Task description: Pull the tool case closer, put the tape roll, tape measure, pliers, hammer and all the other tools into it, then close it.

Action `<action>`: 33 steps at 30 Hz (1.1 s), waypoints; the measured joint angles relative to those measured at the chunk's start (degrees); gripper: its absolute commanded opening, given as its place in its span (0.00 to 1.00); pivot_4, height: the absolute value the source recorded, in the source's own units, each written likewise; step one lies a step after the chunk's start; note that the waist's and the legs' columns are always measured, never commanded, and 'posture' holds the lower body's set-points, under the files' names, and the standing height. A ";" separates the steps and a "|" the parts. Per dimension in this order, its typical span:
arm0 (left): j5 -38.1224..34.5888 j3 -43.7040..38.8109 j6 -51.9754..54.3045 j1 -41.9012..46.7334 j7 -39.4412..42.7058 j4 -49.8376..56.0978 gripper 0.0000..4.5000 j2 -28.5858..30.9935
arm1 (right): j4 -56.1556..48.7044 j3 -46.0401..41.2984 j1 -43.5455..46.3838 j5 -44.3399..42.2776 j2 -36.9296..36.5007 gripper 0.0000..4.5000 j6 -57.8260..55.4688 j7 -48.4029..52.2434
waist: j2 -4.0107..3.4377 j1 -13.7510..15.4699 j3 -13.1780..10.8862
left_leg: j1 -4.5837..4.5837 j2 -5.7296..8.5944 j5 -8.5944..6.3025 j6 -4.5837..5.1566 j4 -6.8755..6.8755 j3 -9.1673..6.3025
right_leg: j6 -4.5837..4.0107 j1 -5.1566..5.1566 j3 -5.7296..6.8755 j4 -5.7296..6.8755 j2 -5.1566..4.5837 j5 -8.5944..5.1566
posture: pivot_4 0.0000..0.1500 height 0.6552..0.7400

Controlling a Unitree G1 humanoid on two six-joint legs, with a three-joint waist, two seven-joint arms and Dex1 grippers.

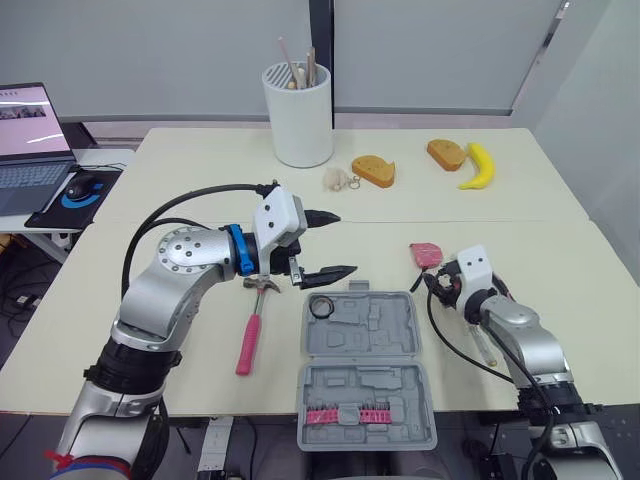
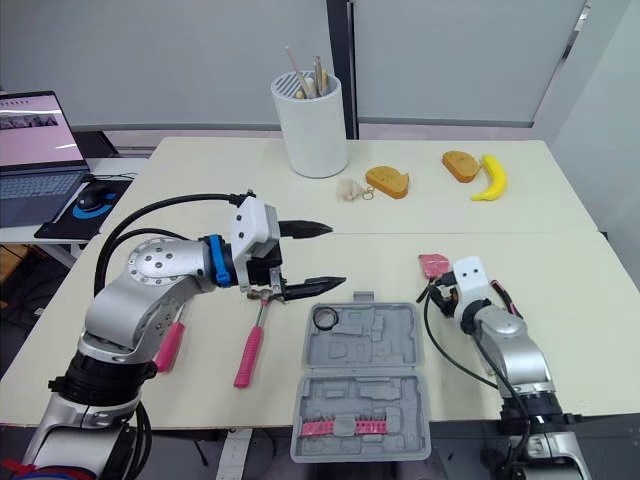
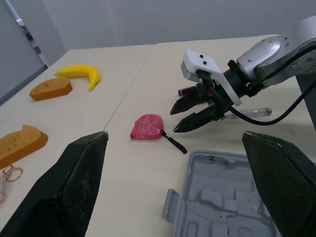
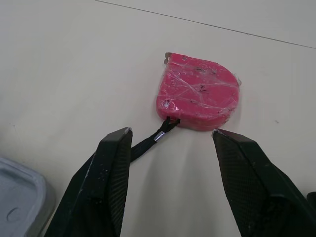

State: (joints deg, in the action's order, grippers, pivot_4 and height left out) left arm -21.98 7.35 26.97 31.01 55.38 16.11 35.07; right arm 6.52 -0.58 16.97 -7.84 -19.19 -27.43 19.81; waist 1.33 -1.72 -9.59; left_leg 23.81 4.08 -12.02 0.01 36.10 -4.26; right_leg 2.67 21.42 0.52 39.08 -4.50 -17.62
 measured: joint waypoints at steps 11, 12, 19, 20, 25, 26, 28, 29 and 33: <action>1.09 1.22 -0.32 -0.70 -0.24 -0.06 1.00 -0.48 | 6.74 0.03 3.30 1.30 3.68 0.40 1.84 -2.71 | -0.01 -0.09 0.00 | -0.02 -0.17 0.03 -0.05 0.00 0.00 | -0.02 0.02 -0.04 0.01 0.21 0.01 | 1.00 1.00; 1.10 1.22 -0.31 -0.70 -0.25 -0.06 1.00 -0.50 | 7.39 0.03 3.78 1.44 3.92 0.40 1.90 -2.89 | -0.01 -0.08 0.00 | -0.02 -0.19 0.03 -0.05 0.00 0.00 | -0.03 0.01 -0.04 0.00 0.23 0.01 | 1.00 1.00; 1.11 1.23 -0.28 -0.70 -0.30 -0.05 1.00 -0.76 | 10.93 -0.41 5.03 2.04 4.90 0.40 2.08 -4.64 | -0.01 -0.10 0.00 | -0.03 -0.26 0.04 -0.06 0.00 0.04 | -0.05 0.02 -0.07 0.00 0.30 0.03 | 1.00 1.00; 1.11 1.24 -0.28 -0.70 -0.30 -0.05 1.00 -0.78 | 11.32 -0.45 5.32 2.06 5.05 0.40 2.11 -4.92 | -0.02 -0.10 0.00 | -0.03 -0.29 0.04 -0.07 0.00 0.04 | -0.07 0.02 -0.07 0.00 0.33 0.04 | 1.00 1.00; 1.14 1.24 -0.26 -0.69 -0.33 -0.05 1.00 -0.82 | 12.38 -0.58 6.02 2.07 6.06 0.40 2.75 -5.24 | -0.02 -0.14 0.01 | -0.05 -0.44 0.05 -0.08 0.00 0.06 | -0.11 0.02 -0.07 0.00 0.45 0.07 | 1.00 1.00; 1.15 1.24 -0.26 -0.69 -0.33 -0.05 1.00 -0.88 | 12.49 -0.58 6.05 2.07 6.19 0.40 2.93 -5.24 | -0.02 -0.15 0.01 | -0.05 -0.45 0.05 -0.08 0.00 0.06 | -0.12 0.02 -0.07 0.00 0.46 0.07 | 1.00 1.00; 1.20 1.25 -0.25 -0.69 -0.33 -0.05 1.00 -0.94 | 12.69 -0.58 6.13 2.08 6.33 0.32 3.11 -5.24 | -0.02 -0.15 0.01 | -0.05 -0.46 0.05 -0.09 0.00 0.07 | -0.13 0.02 -0.07 0.00 0.46 0.07 | 1.00 1.00; 1.33 1.25 -0.25 -0.69 -0.33 -0.05 1.00 -0.94 | 12.73 -0.58 6.14 2.08 6.37 0.29 3.16 -5.24 | -0.02 -0.15 0.01 | -0.06 -0.46 0.05 -0.09 0.00 0.08 | -0.13 0.02 -0.07 0.00 0.47 0.08 | 1.00 1.00; 1.61 1.25 -0.14 -0.69 -0.31 -0.05 1.00 -0.94 | 12.73 -0.50 6.13 2.09 6.64 0.12 3.17 -5.13 | -0.02 -0.15 0.01 | -0.06 -0.47 0.05 -0.09 0.00 0.08 | -0.14 0.02 -0.07 0.00 0.47 0.08 | 1.00 1.00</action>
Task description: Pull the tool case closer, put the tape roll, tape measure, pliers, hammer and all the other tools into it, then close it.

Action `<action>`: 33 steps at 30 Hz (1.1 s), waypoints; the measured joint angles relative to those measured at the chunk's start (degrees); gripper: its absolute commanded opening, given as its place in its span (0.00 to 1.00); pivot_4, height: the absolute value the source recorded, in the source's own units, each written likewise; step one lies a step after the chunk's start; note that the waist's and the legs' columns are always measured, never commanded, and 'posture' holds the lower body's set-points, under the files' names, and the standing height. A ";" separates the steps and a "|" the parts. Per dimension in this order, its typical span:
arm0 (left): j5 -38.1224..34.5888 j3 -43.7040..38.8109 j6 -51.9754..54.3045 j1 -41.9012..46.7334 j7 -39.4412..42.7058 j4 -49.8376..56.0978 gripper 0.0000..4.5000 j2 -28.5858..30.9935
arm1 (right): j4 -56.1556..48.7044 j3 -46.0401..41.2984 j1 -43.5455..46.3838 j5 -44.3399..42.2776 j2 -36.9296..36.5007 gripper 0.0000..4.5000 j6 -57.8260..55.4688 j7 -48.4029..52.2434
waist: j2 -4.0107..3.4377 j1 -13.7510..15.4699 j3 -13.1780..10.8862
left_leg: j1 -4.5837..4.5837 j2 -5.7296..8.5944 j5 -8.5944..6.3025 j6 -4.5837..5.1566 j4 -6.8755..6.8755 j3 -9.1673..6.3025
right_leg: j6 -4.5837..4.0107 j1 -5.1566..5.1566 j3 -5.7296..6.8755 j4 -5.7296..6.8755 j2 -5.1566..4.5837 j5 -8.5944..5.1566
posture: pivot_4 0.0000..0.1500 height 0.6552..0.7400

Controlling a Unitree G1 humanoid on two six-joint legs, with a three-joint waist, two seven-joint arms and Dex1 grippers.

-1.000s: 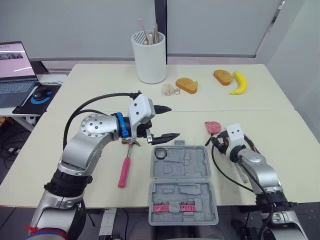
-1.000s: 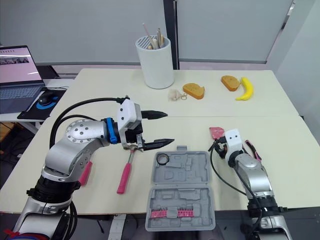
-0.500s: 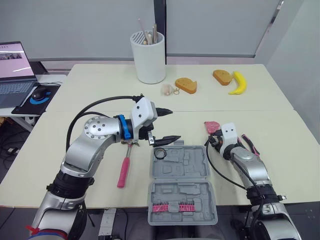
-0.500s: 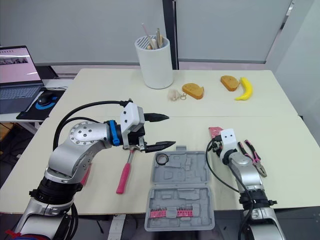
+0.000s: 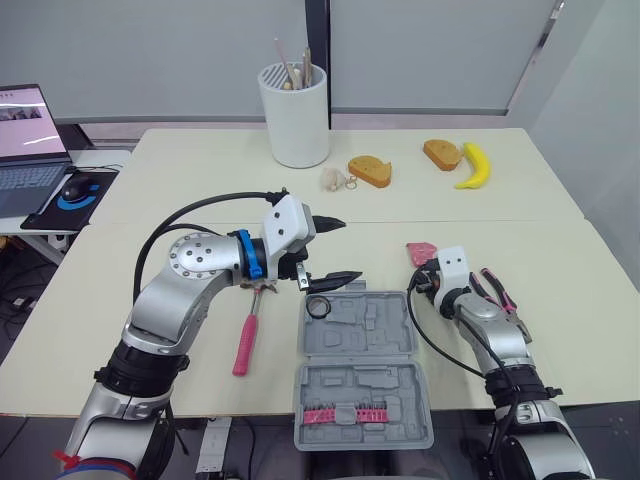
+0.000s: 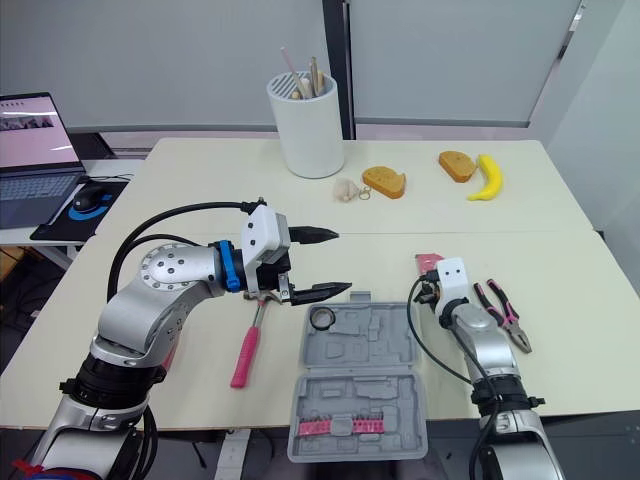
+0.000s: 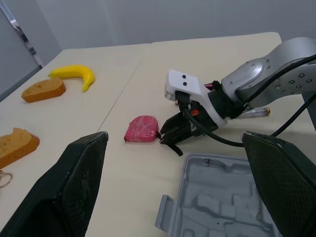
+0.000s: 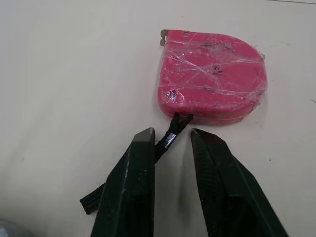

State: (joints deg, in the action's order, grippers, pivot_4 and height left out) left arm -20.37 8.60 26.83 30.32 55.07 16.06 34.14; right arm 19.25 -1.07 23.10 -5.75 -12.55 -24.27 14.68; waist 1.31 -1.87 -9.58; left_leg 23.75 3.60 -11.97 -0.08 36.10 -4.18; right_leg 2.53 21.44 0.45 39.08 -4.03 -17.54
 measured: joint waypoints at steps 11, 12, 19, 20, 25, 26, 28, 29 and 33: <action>0.29 0.04 0.24 0.04 -0.39 0.00 1.00 -0.41 | -0.54 0.17 -0.45 0.02 0.03 0.01 0.09 0.35 | 0.00 0.02 0.00 | 0.00 -0.01 0.00 0.00 0.00 -0.01 | -0.01 0.00 -0.01 0.00 0.00 0.00 | 1.00 1.00; 0.29 0.05 0.26 0.05 -0.41 0.00 1.00 -0.41 | -0.76 0.18 -0.64 0.01 -0.07 0.01 0.09 0.47 | 0.00 0.02 0.00 | 0.00 -0.01 0.00 0.00 0.00 0.00 | -0.01 -0.01 -0.01 0.00 0.00 0.00 | 1.00 1.00; 0.02 0.27 1.43 -0.48 0.77 0.98 1.00 -0.27 | -8.87 0.35 -6.30 -0.12 -5.49 0.01 -3.11 4.89 | 0.00 0.19 0.00 | 0.02 0.02 0.00 0.00 0.00 0.01 | 0.00 -0.01 -0.01 -0.04 0.00 0.00 | 1.00 1.00; 0.01 0.33 1.43 -0.75 0.83 1.29 1.00 -0.25 | -10.06 0.48 -7.09 -0.17 -6.19 0.01 -3.85 5.71 | 0.00 0.19 0.00 | 0.01 0.01 0.00 0.00 0.00 0.00 | 0.00 -0.02 -0.01 -0.04 0.00 0.00 | 1.00 1.00; -1.79 1.63 3.28 -2.56 2.73 3.41 1.00 -0.09 | -20.15 1.46 -13.41 -2.25 -10.50 0.01 -10.15 11.26 | -0.03 0.03 0.00 | 0.01 -0.08 -0.01 0.01 -0.01 0.01 | -0.01 -0.01 -0.02 -0.03 -0.03 0.00 | 1.00 1.00; -2.45 2.16 4.14 -2.98 3.36 4.44 1.00 0.37 | -22.27 1.71 -14.79 -2.54 -11.61 0.01 -11.41 12.14 | -0.03 0.06 0.00 | 0.02 -0.10 -0.01 0.01 -0.01 -0.01 | -0.01 -0.01 -0.01 -0.04 -0.02 0.00 | 1.00 1.00; -3.48 2.57 5.53 -4.16 4.49 6.19 1.00 1.35 | -26.25 1.81 -17.48 -3.27 -13.53 0.01 -13.64 13.64 | -0.03 0.08 0.00 | 0.02 -0.11 -0.01 0.01 -0.01 -0.02 | -0.01 -0.01 -0.01 -0.05 -0.03 0.00 | 1.00 1.00; -3.99 2.75 6.12 -4.77 4.84 7.00 1.00 1.97 | -28.64 1.79 -19.26 -3.93 -14.63 0.01 -14.86 14.51 | -0.03 0.13 0.00 | 0.01 -0.12 -0.01 0.01 -0.01 -0.04 | -0.02 -0.03 0.00 -0.06 -0.03 0.00 | 1.00 1.00; -5.85 3.46 8.48 -6.75 5.92 9.87 1.00 3.46 | -37.28 1.62 -26.50 -7.06 -19.06 0.01 -20.04 17.99 | -0.02 0.25 0.00 | 0.02 -0.11 -0.02 0.02 0.01 -0.04 | -0.01 -0.06 0.00 -0.09 -0.07 -0.01 | 1.00 1.00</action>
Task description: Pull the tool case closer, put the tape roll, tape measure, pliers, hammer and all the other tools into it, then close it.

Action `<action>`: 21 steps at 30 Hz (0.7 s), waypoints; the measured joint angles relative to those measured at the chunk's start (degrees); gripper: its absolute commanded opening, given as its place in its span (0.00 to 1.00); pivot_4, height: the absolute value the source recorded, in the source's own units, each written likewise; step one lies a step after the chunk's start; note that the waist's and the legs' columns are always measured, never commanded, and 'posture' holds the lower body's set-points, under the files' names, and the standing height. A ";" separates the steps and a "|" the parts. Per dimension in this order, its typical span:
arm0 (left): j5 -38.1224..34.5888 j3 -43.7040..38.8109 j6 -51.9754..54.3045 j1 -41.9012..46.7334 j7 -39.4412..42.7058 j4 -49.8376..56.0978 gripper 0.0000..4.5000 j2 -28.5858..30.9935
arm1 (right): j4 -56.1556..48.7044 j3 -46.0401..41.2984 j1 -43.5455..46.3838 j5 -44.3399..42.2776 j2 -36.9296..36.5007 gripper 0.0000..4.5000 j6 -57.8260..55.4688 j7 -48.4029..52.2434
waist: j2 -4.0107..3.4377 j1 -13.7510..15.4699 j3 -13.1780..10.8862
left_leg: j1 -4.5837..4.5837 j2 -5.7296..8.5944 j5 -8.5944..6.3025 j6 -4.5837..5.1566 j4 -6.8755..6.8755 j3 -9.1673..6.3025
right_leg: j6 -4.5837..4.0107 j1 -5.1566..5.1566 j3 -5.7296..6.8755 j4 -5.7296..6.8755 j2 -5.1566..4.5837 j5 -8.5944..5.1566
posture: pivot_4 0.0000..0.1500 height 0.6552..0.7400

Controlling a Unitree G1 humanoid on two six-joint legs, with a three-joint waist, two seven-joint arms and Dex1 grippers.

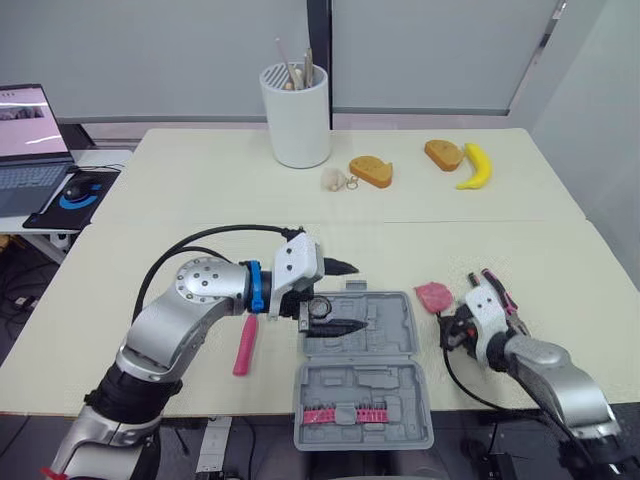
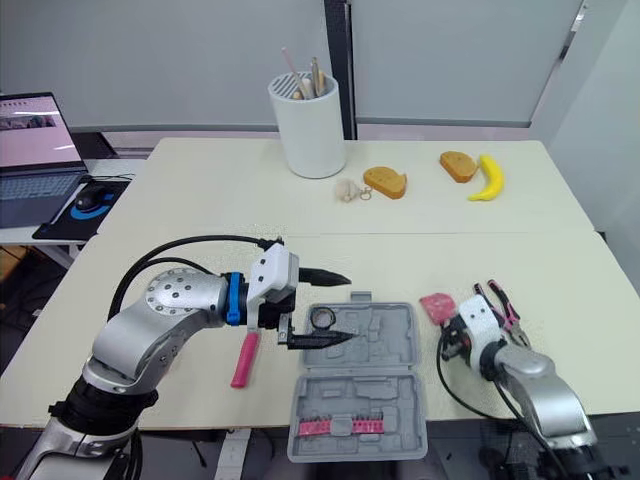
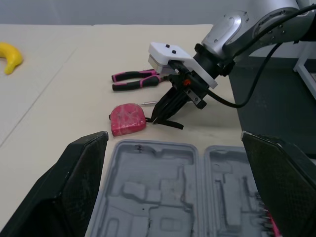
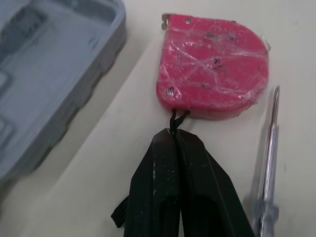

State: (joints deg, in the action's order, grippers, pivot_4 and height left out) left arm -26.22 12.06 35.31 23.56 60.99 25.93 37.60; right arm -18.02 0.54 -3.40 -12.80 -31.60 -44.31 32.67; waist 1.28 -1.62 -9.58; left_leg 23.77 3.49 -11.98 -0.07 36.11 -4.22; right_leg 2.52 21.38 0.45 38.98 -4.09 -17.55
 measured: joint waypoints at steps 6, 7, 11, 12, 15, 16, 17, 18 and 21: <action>-2.16 1.38 2.03 -3.09 0.95 3.91 1.00 0.89 | -8.25 -1.96 -7.25 -4.10 -3.61 0.01 -4.89 1.93 | 0.00 0.09 0.00 | 0.01 -0.03 -0.01 0.00 0.00 -0.03 | 0.01 -0.01 0.04 -0.01 -0.01 -0.01 | 1.00 1.00; -2.37 1.40 2.11 -3.20 0.94 4.11 1.00 0.94 | -9.43 -2.44 -8.45 -4.57 -4.09 0.01 -5.61 2.26 | 0.00 0.17 0.00 | 0.02 -0.03 -0.01 0.00 -0.01 -0.04 | 0.01 -0.01 0.05 -0.02 -0.01 -0.01 | 1.00 1.00; -2.87 1.46 2.12 -4.17 0.91 4.56 1.00 1.05 | -13.34 -3.93 -12.78 -7.80 -5.95 0.01 -8.61 3.66 | 0.01 0.23 0.00 | 0.01 -0.02 -0.01 0.00 0.00 -0.01 | 0.01 -0.02 0.03 -0.04 -0.01 -0.01 | 1.00 1.00; -2.92 1.54 2.12 -4.30 0.92 4.59 1.00 1.05 | -13.72 -4.10 -13.37 -8.41 -6.08 0.01 -9.00 3.74 | 0.01 0.23 0.00 | 0.01 -0.03 -0.01 0.00 0.00 -0.02 | 0.01 -0.03 0.05 -0.04 -0.01 -0.01 | 1.00 1.00; -2.98 1.79 2.12 -4.54 0.96 4.61 1.00 1.05 | -14.88 -4.53 -14.77 -9.53 -6.65 0.01 -10.20 4.05 | 0.01 0.27 0.00 | 0.02 -0.02 -0.01 0.00 0.00 -0.02 | 0.01 -0.03 0.05 -0.04 -0.01 -0.01 | 1.00 1.00; -2.99 1.91 2.12 -4.56 1.00 4.63 1.00 1.06 | -15.36 -4.72 -15.49 -10.12 -7.09 0.01 -10.55 4.29 | 0.01 0.30 0.00 | 0.02 -0.02 -0.01 0.00 0.00 -0.03 | 0.01 -0.03 0.06 -0.04 -0.01 -0.01 | 1.00 1.00; -3.00 2.17 2.12 -4.61 1.08 4.66 1.00 1.12 | -16.11 -4.93 -16.40 -11.13 -7.83 0.01 -11.34 4.75 | 0.01 0.36 0.00 | 0.02 -0.02 -0.01 0.01 0.00 -0.03 | 0.01 -0.04 0.06 -0.05 -0.01 -0.02 | 1.00 1.00; -3.01 2.28 2.13 -4.71 1.14 4.67 1.00 1.16 | -16.57 -4.99 -16.94 -11.66 -8.11 0.01 -11.95 4.90 | 0.02 0.37 -0.01 | 0.02 -0.03 -0.01 0.00 0.00 -0.03 | 0.01 -0.04 0.06 -0.05 -0.01 -0.01 | 1.00 1.00; -3.04 2.31 2.13 -4.73 1.29 4.71 1.00 1.19 | -17.26 -4.99 -17.35 -13.39 -8.12 0.01 -12.92 4.88 | 0.02 0.33 -0.01 | 0.01 -0.03 -0.01 0.01 0.00 -0.03 | 0.01 -0.04 0.05 -0.05 -0.01 -0.02 | 1.00 1.00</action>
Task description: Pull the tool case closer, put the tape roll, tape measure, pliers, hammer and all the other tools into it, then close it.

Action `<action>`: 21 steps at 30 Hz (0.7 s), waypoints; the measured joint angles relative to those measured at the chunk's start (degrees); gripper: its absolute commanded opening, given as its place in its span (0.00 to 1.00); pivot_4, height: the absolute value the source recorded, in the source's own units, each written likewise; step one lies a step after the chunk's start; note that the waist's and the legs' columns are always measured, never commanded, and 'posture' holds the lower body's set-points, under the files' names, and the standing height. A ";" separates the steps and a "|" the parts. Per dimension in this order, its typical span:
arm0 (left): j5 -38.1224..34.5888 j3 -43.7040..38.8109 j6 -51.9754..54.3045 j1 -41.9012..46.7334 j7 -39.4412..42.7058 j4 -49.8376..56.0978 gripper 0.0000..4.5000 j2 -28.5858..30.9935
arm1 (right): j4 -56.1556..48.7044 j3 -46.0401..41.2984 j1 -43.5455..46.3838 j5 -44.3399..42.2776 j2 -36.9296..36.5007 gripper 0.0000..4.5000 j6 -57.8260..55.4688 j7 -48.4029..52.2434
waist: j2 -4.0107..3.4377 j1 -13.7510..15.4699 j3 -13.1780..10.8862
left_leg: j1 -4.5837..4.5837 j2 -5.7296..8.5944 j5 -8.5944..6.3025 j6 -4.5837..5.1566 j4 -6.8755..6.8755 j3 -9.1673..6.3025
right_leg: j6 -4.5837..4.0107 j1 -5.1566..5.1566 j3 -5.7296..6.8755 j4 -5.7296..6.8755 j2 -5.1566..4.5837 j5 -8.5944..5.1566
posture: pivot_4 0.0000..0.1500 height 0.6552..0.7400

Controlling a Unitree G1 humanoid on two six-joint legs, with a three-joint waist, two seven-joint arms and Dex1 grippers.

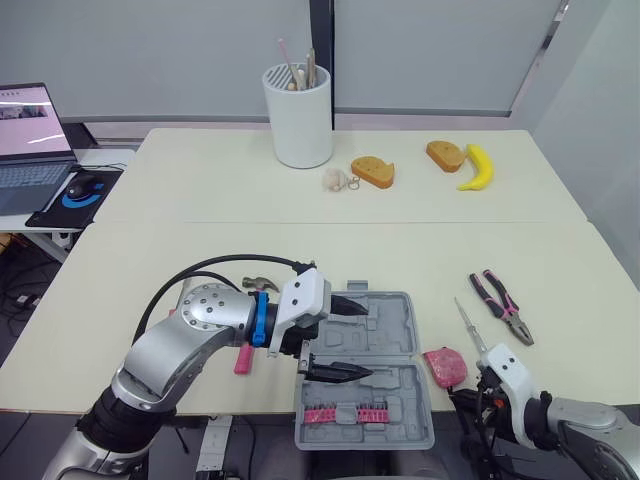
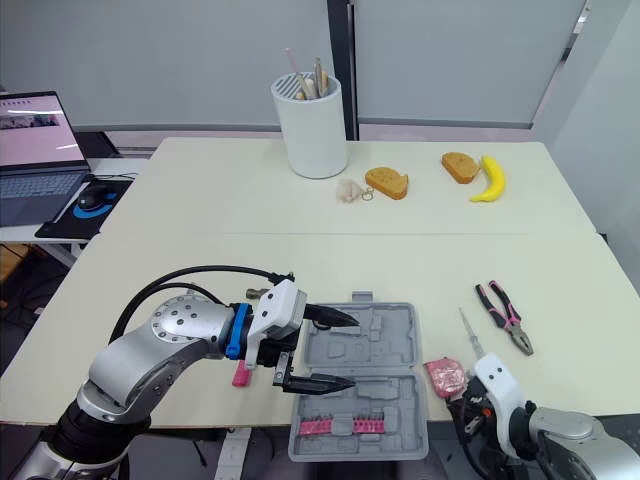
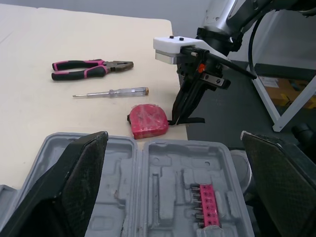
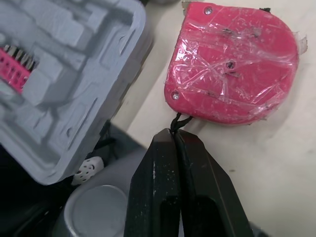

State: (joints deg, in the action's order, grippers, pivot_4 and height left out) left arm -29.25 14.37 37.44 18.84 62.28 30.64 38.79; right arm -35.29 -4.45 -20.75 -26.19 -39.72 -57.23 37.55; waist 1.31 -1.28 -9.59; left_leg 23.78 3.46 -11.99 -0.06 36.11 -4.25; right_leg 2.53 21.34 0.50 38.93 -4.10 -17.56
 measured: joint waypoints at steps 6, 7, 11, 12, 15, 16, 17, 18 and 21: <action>-0.06 0.03 0.96 0.17 0.47 0.00 1.00 0.04 | -0.49 0.06 0.79 -1.95 0.05 0.11 -0.85 -0.32 | 0.00 0.02 0.00 | 0.01 0.01 0.00 0.00 0.00 -0.01 | 0.00 0.00 0.03 -0.01 0.00 0.00 | 1.00 1.00; -0.10 0.03 1.11 0.22 0.51 0.01 1.00 0.04 | -0.66 0.04 0.96 -2.27 0.02 0.15 -0.94 -0.27 | 0.00 0.03 0.00 | 0.01 0.01 0.00 0.00 0.00 -0.01 | 0.00 0.00 0.03 -0.01 0.00 0.00 | 1.00 1.00; -0.27 0.03 1.46 0.29 0.80 0.38 1.00 0.20 | -2.68 -1.54 1.65 -5.56 -3.20 0.34 -2.09 2.23 | 0.01 0.02 0.00 | 0.01 0.01 0.00 0.00 0.00 0.02 | 0.01 -0.01 0.02 -0.01 0.00 0.00 | 1.00 1.00; -0.25 0.03 1.27 0.28 0.92 0.38 1.00 0.27 | -2.90 -2.21 2.28 -6.56 -4.83 0.38 -1.91 3.76 | 0.03 0.02 0.00 | 0.00 0.01 0.00 0.00 0.03 0.01 | 0.01 -0.02 0.04 -0.02 0.01 0.00 | 1.00 1.00; 0.33 0.16 -1.75 0.37 2.65 0.38 1.00 0.73 | -3.74 -2.65 3.89 -5.43 -14.14 0.53 5.91 12.65 | 0.00 0.00 -0.02 | -0.01 0.00 0.00 0.01 0.03 0.05 | 0.02 -0.07 0.11 -0.07 0.03 0.00 | 1.00 1.00; 0.50 0.60 -3.00 0.46 3.57 0.38 1.00 1.04 | -3.53 -2.46 4.79 -3.64 -16.22 0.58 10.60 15.35 | 0.04 0.00 -0.03 | -0.01 -0.02 0.00 0.00 0.02 0.01 | 0.02 -0.08 0.12 -0.09 0.04 -0.01 | 1.00 1.00; 0.56 0.90 -3.38 0.52 3.82 0.38 1.00 1.09 | -3.26 -2.31 5.25 -2.81 -16.76 0.63 12.61 16.33 | 0.06 0.01 -0.02 | -0.01 -0.02 0.00 0.00 0.01 -0.01 | 0.02 -0.09 0.11 -0.09 0.04 -0.01 | 1.00 1.00; 1.13 1.31 -4.99 0.53 4.80 0.23 1.00 1.38 | -1.09 -0.56 7.24 -0.06 -17.33 0.68 18.61 18.43 | 0.09 -0.02 -0.04 | -0.02 -0.03 0.00 0.00 0.02 -0.01 | 0.02 -0.09 0.11 -0.09 0.04 -0.01 | 1.00 1.00; 3.39 1.71 -9.96 0.76 7.14 -0.52 1.00 2.40 | 5.48 2.02 11.15 5.23 -17.70 0.87 30.32 22.36 | 0.11 0.02 -0.06 | -0.01 -0.01 0.00 0.00 0.02 0.01 | 0.02 -0.09 0.09 -0.09 0.03 0.00 | 1.00 1.00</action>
State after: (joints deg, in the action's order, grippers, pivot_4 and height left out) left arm -25.86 16.08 27.48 19.59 69.41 30.11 41.19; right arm -29.81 -2.43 -9.60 -20.96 -57.42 -26.91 59.91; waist 1.41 -1.26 -9.65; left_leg 23.77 3.45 -11.99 -0.07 36.12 -4.23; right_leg 2.54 21.25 0.59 38.84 -4.08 -17.57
